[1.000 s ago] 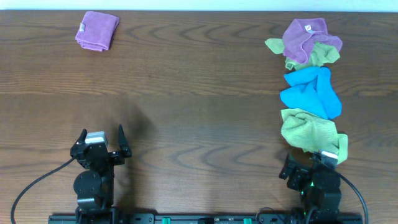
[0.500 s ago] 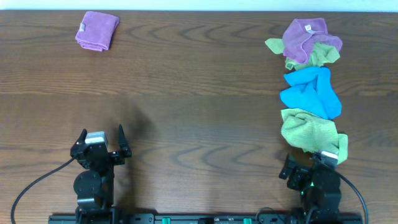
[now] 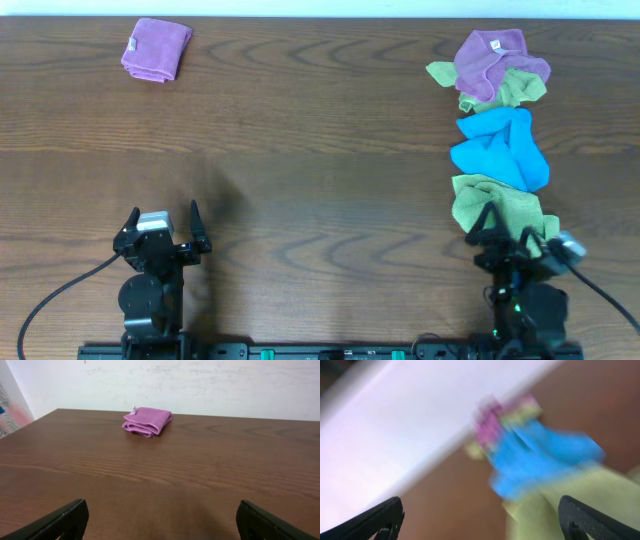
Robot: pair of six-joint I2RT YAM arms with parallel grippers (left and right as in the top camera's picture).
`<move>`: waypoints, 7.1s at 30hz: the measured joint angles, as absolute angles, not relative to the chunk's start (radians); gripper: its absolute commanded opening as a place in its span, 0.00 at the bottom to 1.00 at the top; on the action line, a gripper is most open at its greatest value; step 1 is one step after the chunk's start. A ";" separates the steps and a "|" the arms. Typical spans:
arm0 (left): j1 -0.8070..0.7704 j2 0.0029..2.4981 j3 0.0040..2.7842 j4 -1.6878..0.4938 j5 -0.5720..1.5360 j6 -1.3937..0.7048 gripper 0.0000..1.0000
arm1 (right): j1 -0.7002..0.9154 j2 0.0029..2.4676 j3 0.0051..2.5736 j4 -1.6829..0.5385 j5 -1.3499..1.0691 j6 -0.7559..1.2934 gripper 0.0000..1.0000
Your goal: Fold the cloth
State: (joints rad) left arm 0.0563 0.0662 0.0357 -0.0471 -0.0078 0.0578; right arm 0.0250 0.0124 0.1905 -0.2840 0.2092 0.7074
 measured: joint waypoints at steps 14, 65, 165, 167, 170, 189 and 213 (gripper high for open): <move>0.056 0.066 0.036 -0.047 -0.008 0.058 0.95 | -0.059 0.368 0.341 -0.596 0.110 0.842 0.99; 0.056 0.068 0.036 -0.047 -0.008 0.060 0.95 | 0.241 1.533 1.733 -0.831 -0.167 0.282 0.01; 0.056 0.068 0.036 -0.047 -0.008 0.060 0.95 | 0.580 2.142 1.831 -0.807 -0.043 0.273 0.01; 0.056 0.068 0.036 -0.047 -0.007 0.061 0.95 | 0.580 2.142 1.921 -0.807 -0.030 0.245 0.01; 0.056 0.068 0.036 -0.047 -0.008 0.061 0.95 | 0.580 2.136 2.040 -0.802 -0.030 0.198 0.01; 0.056 0.068 0.036 -0.047 -0.008 0.061 0.95 | 0.496 2.117 2.324 -1.267 0.377 0.109 0.01; 0.056 0.068 0.036 -0.047 -0.007 0.061 0.95 | 0.597 2.117 2.430 -1.422 -0.229 -0.247 0.99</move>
State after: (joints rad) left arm 0.0563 0.0681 0.0357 -0.0471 -0.0074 0.0608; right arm 0.5968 2.1170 2.4298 -1.4216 -0.2287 -0.2470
